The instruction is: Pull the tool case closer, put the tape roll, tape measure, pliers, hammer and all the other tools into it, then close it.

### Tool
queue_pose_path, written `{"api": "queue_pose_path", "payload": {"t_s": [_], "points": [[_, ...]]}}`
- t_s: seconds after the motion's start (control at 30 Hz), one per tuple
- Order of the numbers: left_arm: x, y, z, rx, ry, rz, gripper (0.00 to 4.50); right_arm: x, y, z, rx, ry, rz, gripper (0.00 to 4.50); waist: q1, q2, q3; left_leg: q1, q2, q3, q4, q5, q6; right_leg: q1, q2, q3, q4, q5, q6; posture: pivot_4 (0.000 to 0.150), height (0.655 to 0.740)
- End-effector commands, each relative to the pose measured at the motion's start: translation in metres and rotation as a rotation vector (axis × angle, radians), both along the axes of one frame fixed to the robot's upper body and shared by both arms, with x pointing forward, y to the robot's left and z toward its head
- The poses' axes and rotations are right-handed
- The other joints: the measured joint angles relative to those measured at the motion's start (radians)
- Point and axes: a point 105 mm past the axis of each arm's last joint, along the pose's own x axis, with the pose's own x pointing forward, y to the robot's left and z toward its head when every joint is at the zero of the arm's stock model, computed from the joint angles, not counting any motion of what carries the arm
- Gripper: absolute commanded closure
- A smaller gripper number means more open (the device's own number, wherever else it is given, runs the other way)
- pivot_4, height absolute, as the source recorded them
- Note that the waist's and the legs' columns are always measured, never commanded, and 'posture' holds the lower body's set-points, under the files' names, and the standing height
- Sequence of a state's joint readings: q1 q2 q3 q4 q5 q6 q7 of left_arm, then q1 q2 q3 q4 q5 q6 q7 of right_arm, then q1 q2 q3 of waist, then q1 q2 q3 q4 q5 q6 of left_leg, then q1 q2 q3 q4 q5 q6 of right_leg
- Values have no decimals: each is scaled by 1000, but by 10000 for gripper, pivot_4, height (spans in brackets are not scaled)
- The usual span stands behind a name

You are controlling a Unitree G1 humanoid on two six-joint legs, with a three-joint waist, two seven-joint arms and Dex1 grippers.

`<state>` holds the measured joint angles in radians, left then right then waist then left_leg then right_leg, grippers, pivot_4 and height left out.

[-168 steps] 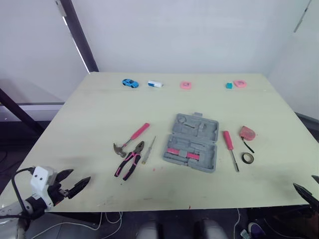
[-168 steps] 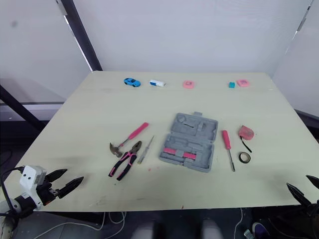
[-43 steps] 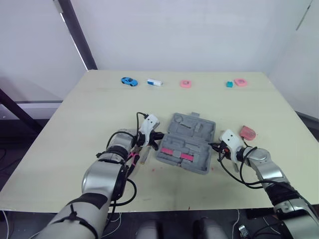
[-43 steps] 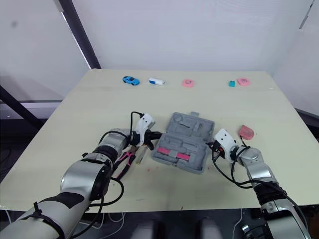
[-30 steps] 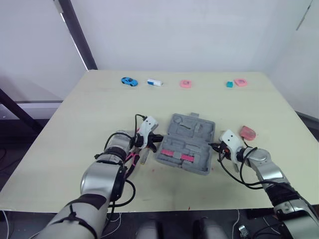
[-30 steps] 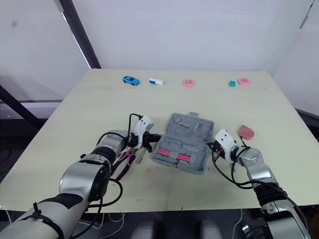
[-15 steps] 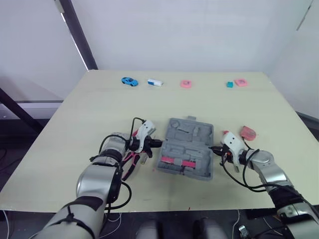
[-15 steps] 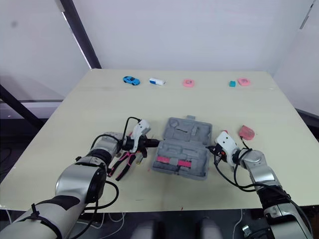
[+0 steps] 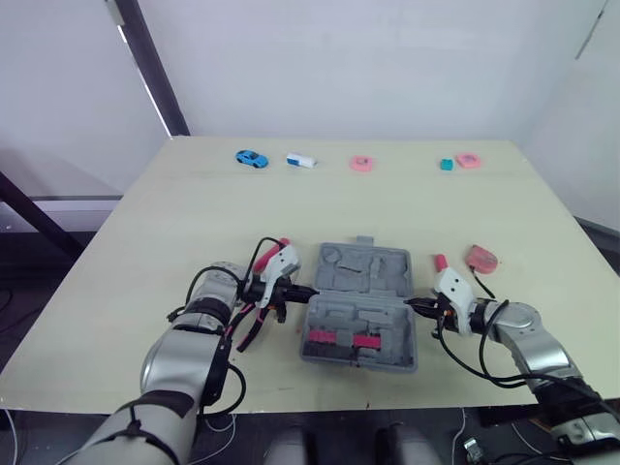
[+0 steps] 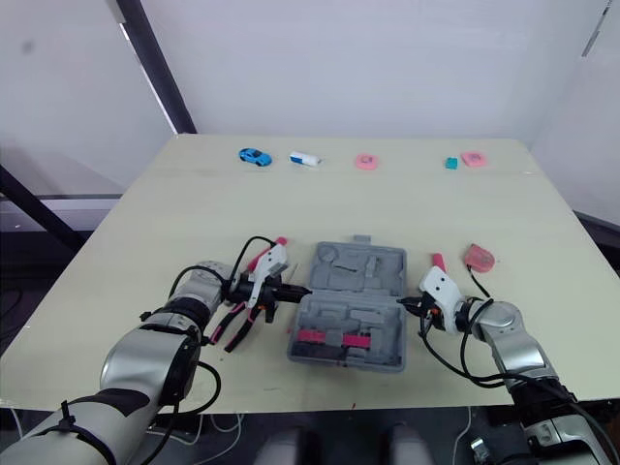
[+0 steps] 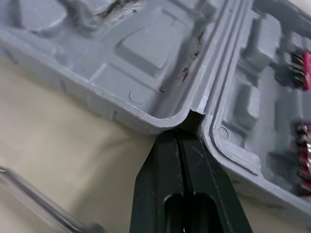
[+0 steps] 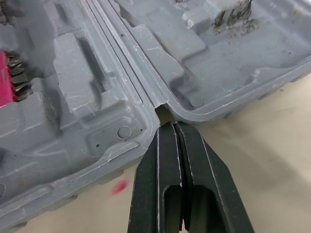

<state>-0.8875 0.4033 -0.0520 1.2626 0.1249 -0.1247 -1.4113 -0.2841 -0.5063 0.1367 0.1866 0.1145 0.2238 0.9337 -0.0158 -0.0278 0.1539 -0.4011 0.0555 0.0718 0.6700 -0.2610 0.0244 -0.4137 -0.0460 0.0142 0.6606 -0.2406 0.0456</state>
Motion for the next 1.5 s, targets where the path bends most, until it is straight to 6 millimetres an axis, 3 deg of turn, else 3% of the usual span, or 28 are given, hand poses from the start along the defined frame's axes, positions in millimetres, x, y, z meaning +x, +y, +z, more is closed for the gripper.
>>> {"api": "queue_pose_path", "payload": {"t_s": [0.03, 0.2, 0.77, 1.23, 1.5], "points": [[-8, -3, 1, -5, -3, -79, 44669, -3, 2, 17, 25, -47, 25, 45000, 0, 0, 0, 0, 0, 0, 0, 0, 0, 0, 0, 0, 0, 0, 0, 1500, 7400], [-11, -3, 3, -24, -15, -83, 44669, -10, -1, 12, 15, -30, 24, 45000, 1, 0, 0, 0, 0, 0, 0, 0, 0, 0, 0, 0, 0, 0, 0, 1500, 7400], [-61, 3, -12, 69, -27, -174, 44669, -41, -3, 0, 8, 39, 36, 45000, 3, 0, 0, 1, 1, 0, 0, 0, 0, 0, 0, 0, 1, 0, 0, 1500, 7400], [-67, 2, -14, 78, -9, -195, 44669, -58, 3, -3, 21, 99, 77, 45000, 5, 0, 0, 1, 0, 0, 0, 0, 0, 0, 0, 1, 1, 0, 0, 1500, 7400], [-82, 6, -17, 103, 33, -258, 44669, -69, 5, -6, 21, 145, 107, 45000, 3, 0, 0, 1, 1, 0, 0, 0, 0, 0, 0, 1, 1, 0, -1, 1500, 7400]]}}
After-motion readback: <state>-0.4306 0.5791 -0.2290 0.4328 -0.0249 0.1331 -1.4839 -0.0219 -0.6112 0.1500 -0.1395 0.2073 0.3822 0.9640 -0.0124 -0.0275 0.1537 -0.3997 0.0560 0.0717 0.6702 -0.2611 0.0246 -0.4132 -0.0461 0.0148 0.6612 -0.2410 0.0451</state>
